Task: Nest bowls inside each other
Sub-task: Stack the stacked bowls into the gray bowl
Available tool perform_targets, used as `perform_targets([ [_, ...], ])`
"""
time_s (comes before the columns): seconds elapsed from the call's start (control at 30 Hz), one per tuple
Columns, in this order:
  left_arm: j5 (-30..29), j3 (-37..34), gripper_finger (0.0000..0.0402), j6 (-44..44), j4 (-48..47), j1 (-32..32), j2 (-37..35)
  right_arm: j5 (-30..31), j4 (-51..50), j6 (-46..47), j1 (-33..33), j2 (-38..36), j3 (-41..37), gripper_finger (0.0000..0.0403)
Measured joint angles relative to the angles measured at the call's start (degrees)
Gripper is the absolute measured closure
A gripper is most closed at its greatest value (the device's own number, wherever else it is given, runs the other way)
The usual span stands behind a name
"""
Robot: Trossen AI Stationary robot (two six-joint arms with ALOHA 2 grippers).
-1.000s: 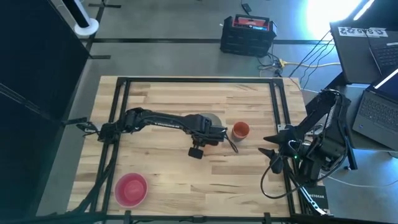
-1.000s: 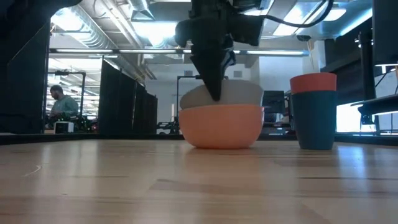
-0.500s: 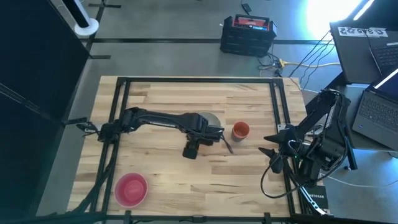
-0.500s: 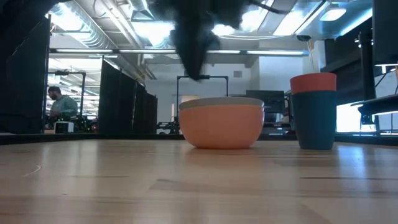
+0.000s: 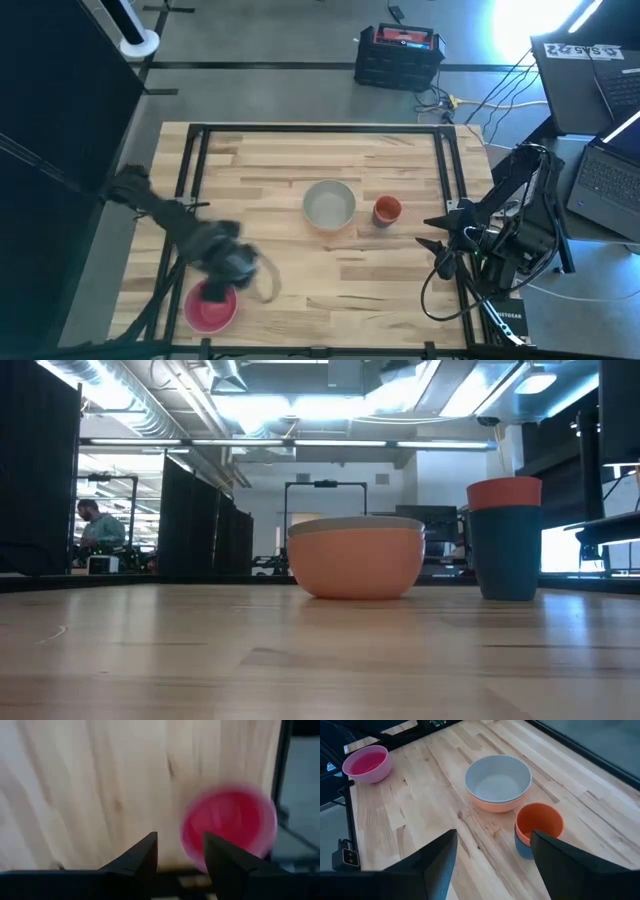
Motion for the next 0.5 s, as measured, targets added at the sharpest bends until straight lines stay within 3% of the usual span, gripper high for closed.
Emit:
perform_targets([
  [0.13,1.93,-12.25,0.0263,-7.97,6.06,-6.04,-6.95,0.26,0.04,-0.28,-0.01,0.00,0.00,0.0166],
  [0.27,4.49,-21.76,0.0263,-9.16,12.66,-7.72,-10.42,0.28,0.06,1.22,-0.01,0.00,0.00,0.0166],
  [0.5,5.24,-30.12,0.0263,-7.60,22.76,-7.64,-10.48,0.26,0.31,4.44,-0.01,0.00,0.00,0.0166],
])
